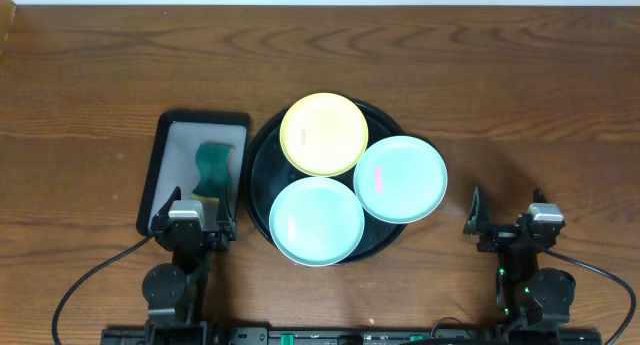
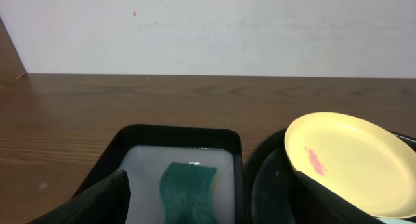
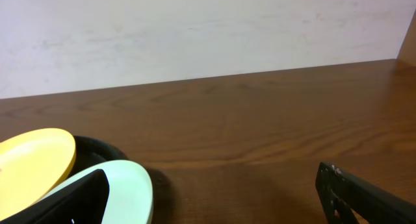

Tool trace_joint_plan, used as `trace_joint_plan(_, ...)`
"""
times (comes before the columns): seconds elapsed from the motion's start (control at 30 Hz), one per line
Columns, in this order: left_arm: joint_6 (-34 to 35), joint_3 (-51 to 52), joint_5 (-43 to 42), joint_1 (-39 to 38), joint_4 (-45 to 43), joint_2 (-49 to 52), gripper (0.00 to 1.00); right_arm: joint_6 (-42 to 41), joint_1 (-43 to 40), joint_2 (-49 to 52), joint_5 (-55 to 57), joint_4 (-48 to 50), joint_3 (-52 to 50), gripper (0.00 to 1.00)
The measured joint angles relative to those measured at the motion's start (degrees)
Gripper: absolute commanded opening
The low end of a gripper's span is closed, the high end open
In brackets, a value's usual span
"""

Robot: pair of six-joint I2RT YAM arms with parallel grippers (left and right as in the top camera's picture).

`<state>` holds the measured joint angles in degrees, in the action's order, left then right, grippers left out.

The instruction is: Clean dirty plates on tray and stack at the side

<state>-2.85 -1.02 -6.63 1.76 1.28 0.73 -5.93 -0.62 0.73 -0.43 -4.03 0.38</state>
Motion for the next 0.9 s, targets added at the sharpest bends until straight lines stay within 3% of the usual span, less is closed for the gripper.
trace_joint_plan(0.9, 0.00, 0.00, 0.02, 0.00, 0.00, 0.00, 0.78, 0.00, 0.22, 1.03, -0.02, 0.00, 0.00, 0.99)
